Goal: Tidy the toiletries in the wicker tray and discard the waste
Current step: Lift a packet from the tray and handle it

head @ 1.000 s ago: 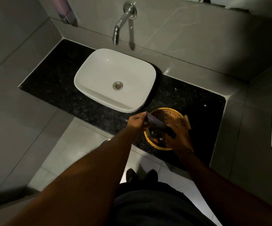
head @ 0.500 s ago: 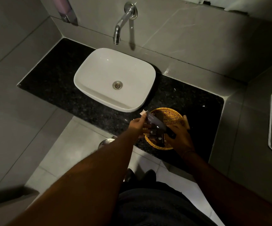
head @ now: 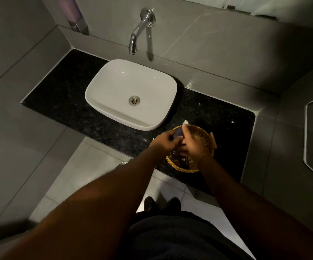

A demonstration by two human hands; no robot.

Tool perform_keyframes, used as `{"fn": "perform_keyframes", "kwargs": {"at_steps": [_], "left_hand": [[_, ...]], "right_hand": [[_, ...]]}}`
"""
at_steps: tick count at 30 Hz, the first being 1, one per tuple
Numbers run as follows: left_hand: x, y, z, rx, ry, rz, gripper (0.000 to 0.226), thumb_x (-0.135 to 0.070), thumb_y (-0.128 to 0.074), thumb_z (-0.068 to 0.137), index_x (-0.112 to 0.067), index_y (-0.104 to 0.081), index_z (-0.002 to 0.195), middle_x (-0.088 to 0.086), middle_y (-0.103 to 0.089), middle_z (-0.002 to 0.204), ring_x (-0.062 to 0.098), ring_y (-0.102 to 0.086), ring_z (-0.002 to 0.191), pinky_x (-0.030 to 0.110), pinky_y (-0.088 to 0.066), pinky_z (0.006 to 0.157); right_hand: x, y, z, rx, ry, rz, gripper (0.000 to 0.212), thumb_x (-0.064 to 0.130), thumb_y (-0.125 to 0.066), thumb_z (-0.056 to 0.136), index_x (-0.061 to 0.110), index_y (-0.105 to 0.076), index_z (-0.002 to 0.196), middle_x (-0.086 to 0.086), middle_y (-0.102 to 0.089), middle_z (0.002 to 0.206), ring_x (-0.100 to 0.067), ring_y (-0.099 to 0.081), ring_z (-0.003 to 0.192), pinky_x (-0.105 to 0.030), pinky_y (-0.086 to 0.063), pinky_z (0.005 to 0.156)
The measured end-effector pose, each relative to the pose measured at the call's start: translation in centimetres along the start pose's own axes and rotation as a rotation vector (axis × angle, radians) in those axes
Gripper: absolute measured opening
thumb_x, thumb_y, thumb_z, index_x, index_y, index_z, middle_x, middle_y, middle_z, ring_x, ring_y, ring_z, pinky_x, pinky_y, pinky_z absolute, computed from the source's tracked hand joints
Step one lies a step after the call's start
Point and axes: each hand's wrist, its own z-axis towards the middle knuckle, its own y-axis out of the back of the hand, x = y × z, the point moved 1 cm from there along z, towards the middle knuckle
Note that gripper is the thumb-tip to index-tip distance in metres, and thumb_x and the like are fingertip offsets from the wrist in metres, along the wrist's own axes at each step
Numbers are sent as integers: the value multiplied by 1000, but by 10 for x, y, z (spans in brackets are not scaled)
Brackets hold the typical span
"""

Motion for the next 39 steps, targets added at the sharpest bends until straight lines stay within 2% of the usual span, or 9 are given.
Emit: {"fn": "perform_keyframes", "kwargs": {"at_steps": [4, 8, 13, 16, 23, 28, 33, 36, 39], "left_hand": [[-26, 7, -9, 124, -103, 379, 47, -55, -59, 100, -37, -65, 143, 5, -78, 126, 25, -75, 115, 43, -59, 103], [-52, 14, -21, 263, -192, 815, 52, -55, -64, 97, -35, -62, 145, 5, -76, 128, 29, -73, 119, 44, -60, 98], [-86, 18, -39, 156, -134, 1132, 46, -44, -72, 95, -28, -67, 138, 2, -75, 123, 29, -74, 117, 39, -50, 84], [-106, 21, -48, 69, -142, 1210, 39, -43, -74, 94, -23, -72, 128, 1, -73, 107, 25, -73, 105, 37, -47, 80], [-130, 11, -61, 44, -138, 1347, 36, -36, -66, 100, -17, -72, 131, 2, -75, 129, 29, -73, 121, 44, -59, 97], [-136, 4, -66, 63, -144, 1367, 38, -35, -62, 103, -17, -69, 136, 4, -73, 139, 31, -70, 128, 49, -58, 104], [-136, 9, -67, 138, -79, 1351, 51, -45, -69, 98, -20, -65, 143, 5, -69, 143, 33, -66, 132, 51, -55, 108], [-134, 13, -66, 141, -70, 1322, 57, -50, -73, 94, -21, -65, 143, 5, -69, 142, 32, -67, 132, 50, -55, 108], [-134, 16, -65, 143, -92, 1303, 58, -53, -76, 91, -21, -68, 138, 3, -72, 134, 30, -70, 126, 50, -57, 105]], "right_hand": [[13, 17, 1, -6, -231, 271, 76, 75, -52, 90, 25, -45, 147, -17, -59, 143, -25, -66, 93, -37, -56, 76], [-1, 26, 7, -38, -332, 363, 60, 51, -63, 96, 17, -53, 144, -6, -66, 129, -14, -58, 80, -21, -54, 51], [-19, 25, 9, 18, -345, 433, 52, 47, -53, 103, 13, -57, 142, -10, -70, 112, -21, -64, 90, -35, -54, 74], [-24, 30, 9, 13, -360, 525, 47, 44, -58, 101, 12, -60, 135, -14, -70, 113, -25, -67, 93, -39, -57, 82], [-37, 38, 7, 17, -349, 650, 31, 28, -65, 100, 12, -61, 126, -16, -68, 113, -30, -66, 98, -39, -56, 89], [-46, 31, -3, 133, -420, 689, 29, 32, -51, 107, 11, -68, 94, -11, -79, 71, -23, -64, 88, -33, -60, 63], [-60, 30, -2, 148, -385, 543, 30, 33, -50, 107, 7, -65, 112, -13, -72, 106, -26, -63, 108, -37, -52, 100], [-58, 31, -6, 125, -359, 356, 28, 37, -49, 107, 11, -59, 109, -6, -65, 91, -17, -60, 79, -30, -49, 67], [-59, 34, -7, 140, -373, 242, 30, 41, -48, 106, 13, -59, 106, -3, -59, 86, -15, -55, 71, -27, -44, 61]]}}
